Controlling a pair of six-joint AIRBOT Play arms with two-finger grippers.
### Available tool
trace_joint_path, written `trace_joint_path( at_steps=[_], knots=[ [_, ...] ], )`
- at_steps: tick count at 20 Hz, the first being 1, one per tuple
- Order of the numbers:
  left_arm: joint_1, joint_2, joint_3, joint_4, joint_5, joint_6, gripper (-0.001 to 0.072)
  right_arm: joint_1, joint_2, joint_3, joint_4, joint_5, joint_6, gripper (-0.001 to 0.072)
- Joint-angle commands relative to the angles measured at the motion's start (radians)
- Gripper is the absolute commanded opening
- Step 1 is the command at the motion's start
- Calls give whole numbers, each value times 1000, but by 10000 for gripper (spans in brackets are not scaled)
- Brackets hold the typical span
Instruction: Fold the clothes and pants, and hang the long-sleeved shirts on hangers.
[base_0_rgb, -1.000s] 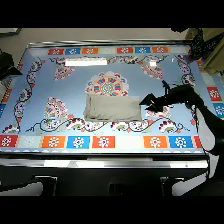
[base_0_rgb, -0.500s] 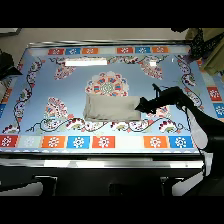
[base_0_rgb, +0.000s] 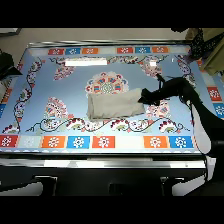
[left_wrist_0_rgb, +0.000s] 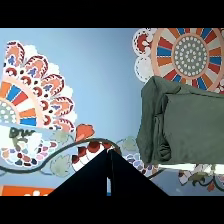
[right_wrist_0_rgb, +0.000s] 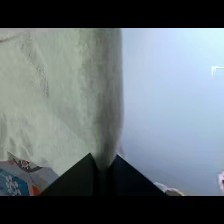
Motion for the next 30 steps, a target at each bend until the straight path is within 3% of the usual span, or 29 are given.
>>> trace_joint_path(
  at_steps=[1,9,13,22,30],
  knots=[
    [1,0,0,0,-7,0,19,1,7,141,-138,-16,138,32],
    [1,0,0,0,-42,1,19,-24,7,364,-282,-72,332,31],
    [1,0,0,0,-44,7,19,-130,7,413,-212,-73,354,30],
    [3,0,0,22,-82,19,19,-421,7,481,-215,-16,389,31],
    [59,0,0,38,-105,19,19,-683,22,485,-243,-30,508,30]
  ],
)
